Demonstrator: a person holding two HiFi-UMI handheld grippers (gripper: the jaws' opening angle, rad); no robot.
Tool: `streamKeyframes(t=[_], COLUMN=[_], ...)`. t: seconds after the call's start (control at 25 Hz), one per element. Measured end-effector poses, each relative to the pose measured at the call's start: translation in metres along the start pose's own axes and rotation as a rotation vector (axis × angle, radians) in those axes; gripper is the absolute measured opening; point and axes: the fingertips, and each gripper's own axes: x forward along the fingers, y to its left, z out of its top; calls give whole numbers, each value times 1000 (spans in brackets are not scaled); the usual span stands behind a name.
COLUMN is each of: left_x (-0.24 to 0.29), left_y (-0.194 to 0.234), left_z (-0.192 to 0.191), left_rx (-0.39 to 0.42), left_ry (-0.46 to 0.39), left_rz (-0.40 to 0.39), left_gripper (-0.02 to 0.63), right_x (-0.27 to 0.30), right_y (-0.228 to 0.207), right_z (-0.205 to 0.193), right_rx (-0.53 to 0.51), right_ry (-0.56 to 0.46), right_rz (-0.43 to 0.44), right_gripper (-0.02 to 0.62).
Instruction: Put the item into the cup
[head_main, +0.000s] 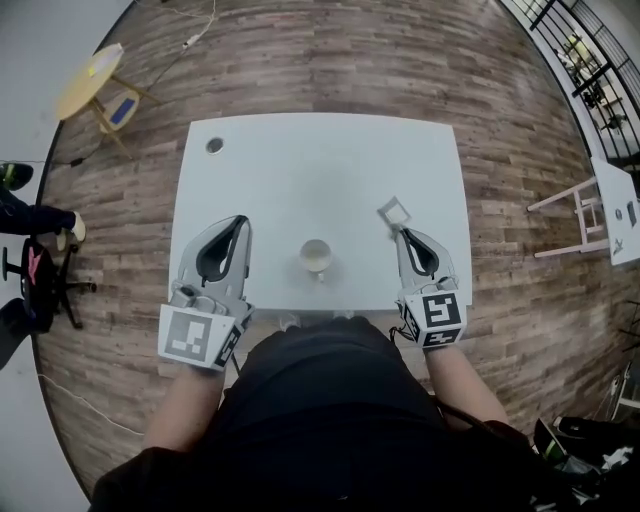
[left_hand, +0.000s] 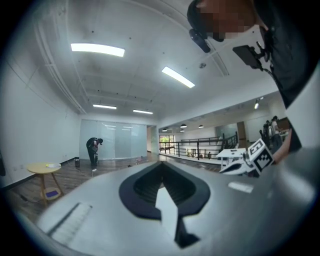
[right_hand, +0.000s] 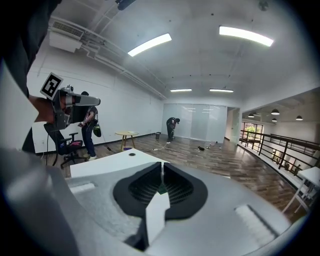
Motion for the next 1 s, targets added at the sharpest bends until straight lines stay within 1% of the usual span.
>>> streamKeyframes(t=[0.36,1.0], left_x=[-11,-50], left_y=[8,30], left_z=[0,-5], left_rx=[-4,-15], left_ry=[3,11], left_rz=[65,230], left_gripper=[-2,-2], right_x=[13,42], right_y=[8,47], right_z=[7,20], right_rx=[-25,-47], right_ry=[-12,-36], right_rz=[65,227], right_gripper=[16,17])
